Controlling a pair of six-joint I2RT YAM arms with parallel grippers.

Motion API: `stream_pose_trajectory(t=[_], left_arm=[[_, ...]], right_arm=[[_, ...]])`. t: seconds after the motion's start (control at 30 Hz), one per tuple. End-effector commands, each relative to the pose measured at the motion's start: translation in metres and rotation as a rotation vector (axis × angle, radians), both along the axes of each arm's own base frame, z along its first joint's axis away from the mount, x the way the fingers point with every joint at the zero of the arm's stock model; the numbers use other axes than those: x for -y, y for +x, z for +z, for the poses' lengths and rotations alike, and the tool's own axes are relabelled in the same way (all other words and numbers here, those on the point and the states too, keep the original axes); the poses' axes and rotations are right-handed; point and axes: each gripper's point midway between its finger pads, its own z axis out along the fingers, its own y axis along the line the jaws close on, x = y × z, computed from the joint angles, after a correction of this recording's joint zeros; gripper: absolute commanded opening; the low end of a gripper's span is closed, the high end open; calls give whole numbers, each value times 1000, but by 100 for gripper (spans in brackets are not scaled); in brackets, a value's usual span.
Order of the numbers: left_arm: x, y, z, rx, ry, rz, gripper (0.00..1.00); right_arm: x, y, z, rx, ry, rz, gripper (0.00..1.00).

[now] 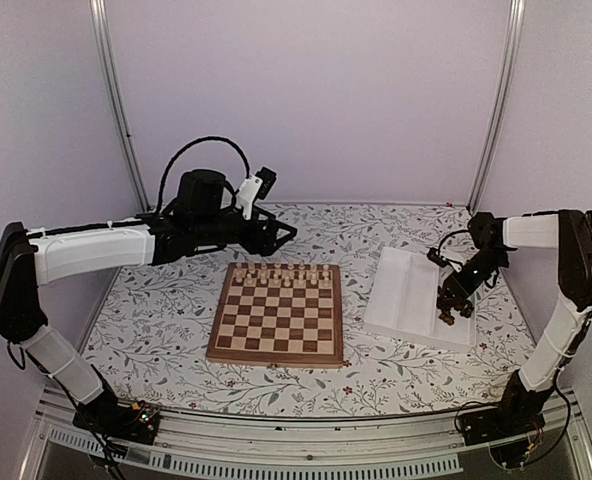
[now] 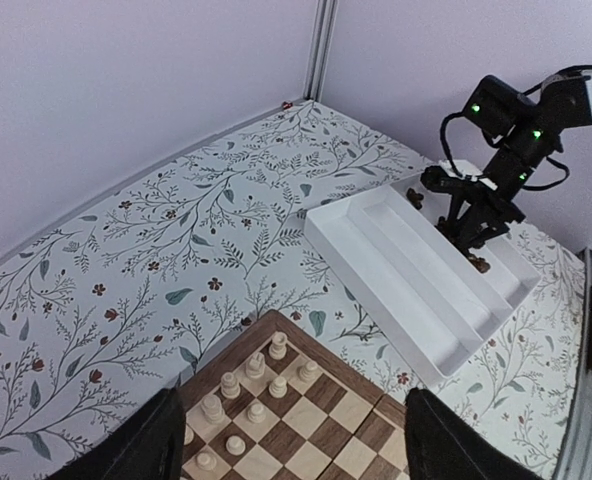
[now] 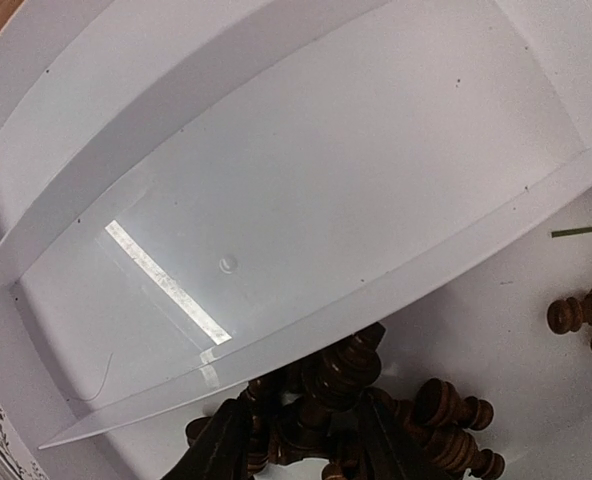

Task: Set up the chess pieces on the board
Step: Pick up the chess piece from the storage box.

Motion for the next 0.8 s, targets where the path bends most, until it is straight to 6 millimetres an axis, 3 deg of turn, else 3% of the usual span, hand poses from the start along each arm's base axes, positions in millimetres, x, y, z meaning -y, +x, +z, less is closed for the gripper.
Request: stream_pose_trajectory(t=[0.0,0.13,0.27,0.43,0.53,0.63,0.77], left_arm=[[-1,-3,11,34,-24,-22,77],[1,-4,11,23,-33,-31,77],[1,-4,9,18,-34,-35,77],[3,-5,8,5,-41,-44,77],[4,-6,7,-1,-43,-50,77],[5,-6,6,-5,-45,-54,77],[12,-10,2,-30,-57,-94,77]], right_arm=[[0,13,0,20,-3,-24,39],[1,15,-6,8,0,-42,36],[0,16,-11,-10,7,-59,27],[3,17,-17,-14,-8,-83,30],[1,16,-19,-27,3,-88,23],[-1,13,-12,-13,14,-83,17],[-4,12,17,47,38,-71,15]])
